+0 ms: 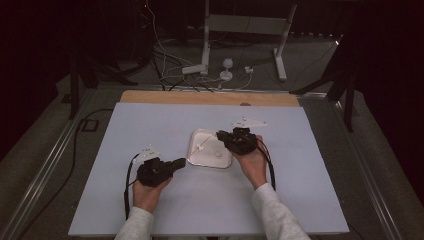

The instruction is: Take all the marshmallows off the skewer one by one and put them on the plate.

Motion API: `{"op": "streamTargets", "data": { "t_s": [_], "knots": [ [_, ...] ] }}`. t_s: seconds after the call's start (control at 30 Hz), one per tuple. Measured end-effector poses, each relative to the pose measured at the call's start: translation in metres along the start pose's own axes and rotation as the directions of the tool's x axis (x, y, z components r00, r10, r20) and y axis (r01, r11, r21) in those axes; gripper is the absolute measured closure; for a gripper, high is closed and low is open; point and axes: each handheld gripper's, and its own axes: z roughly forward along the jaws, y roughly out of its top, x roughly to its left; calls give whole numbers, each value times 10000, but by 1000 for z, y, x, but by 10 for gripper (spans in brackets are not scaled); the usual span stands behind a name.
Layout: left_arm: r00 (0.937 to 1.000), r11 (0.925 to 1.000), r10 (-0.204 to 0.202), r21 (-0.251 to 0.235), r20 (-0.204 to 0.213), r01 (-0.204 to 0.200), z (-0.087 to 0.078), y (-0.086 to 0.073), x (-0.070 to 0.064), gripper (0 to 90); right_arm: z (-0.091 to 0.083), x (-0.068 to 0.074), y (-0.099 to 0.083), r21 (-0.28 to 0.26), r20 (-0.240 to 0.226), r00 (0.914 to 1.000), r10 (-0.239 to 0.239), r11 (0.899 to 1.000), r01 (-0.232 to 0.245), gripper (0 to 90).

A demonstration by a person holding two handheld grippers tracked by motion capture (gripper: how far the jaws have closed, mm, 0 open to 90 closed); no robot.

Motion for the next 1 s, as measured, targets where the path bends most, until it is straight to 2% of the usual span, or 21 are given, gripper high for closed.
{"op": "streamTargets", "data": {
  "t_s": [0.23,0.33,0.37,0.57,0.6,0.83,1.0],
  "knots": [
    [10000,10000,6,14,-34,-6,1,0,0,900,0,1,0,-47,-207,9997,104,9999,-105,694],
    [10000,10000,-25,-30,-54,25,0,0,0,900,0,1,0,-72,-367,9990,236,9997,-239,615],
    [10000,10000,-33,-47,-61,33,0,0,0,900,0,1,0,-54,-526,9979,376,9993,-379,567],
    [10000,9999,-33,-149,-87,32,0,0,0,900,0,5,-1,7,-1020,9927,643,9979,-646,467],
    [9999,9998,-50,-166,-87,48,-1,0,0,900,0,8,-1,40,-1184,9902,740,9972,-740,424],
    [9999,9997,-76,-244,-86,74,-1,1,0,900,2,18,-3,234,-1469,9862,758,9970,-731,345],
    [9999,9995,-107,-306,-51,106,-1,1,-1,900,4,22,-5,355,-1620,9840,736,9970,-687,331]
  ]
}}
